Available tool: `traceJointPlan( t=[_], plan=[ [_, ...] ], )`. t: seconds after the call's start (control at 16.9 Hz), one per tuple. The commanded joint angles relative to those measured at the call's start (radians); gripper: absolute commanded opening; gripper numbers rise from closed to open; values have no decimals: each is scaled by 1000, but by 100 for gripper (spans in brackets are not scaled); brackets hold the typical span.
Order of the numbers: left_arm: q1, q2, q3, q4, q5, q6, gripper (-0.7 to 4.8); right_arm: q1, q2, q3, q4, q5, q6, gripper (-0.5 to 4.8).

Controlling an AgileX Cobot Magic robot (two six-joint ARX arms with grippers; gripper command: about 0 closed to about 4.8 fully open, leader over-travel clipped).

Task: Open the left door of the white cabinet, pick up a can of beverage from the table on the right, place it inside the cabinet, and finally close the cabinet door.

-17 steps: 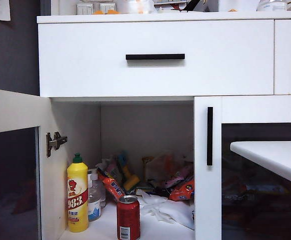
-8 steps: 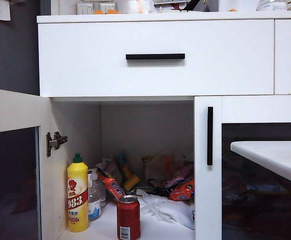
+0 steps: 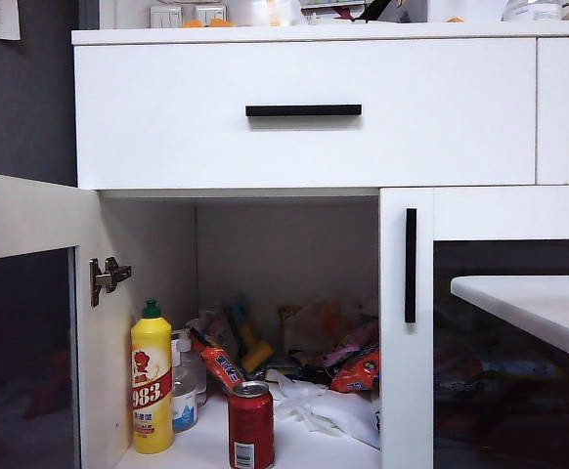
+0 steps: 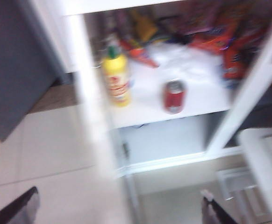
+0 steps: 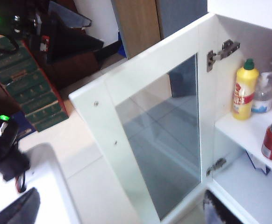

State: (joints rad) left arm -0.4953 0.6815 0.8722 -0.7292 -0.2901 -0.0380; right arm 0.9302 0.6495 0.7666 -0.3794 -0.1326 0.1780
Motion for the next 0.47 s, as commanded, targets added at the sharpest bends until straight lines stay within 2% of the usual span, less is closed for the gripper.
traceJointPlan(
  t=[0.06,0.18,0.42,0.47],
  plan=[
    [170,-2,2,-18,159,82,479,1,28,5,82,-27,-6,453],
    [303,-1,2,-18,275,105,479,0,26,5,100,-27,-26,453],
    [615,42,-19,-20,644,101,473,-2,26,5,137,-27,-29,453],
    [637,48,-51,-1,665,90,464,-2,26,5,145,-27,-29,453]
  ],
)
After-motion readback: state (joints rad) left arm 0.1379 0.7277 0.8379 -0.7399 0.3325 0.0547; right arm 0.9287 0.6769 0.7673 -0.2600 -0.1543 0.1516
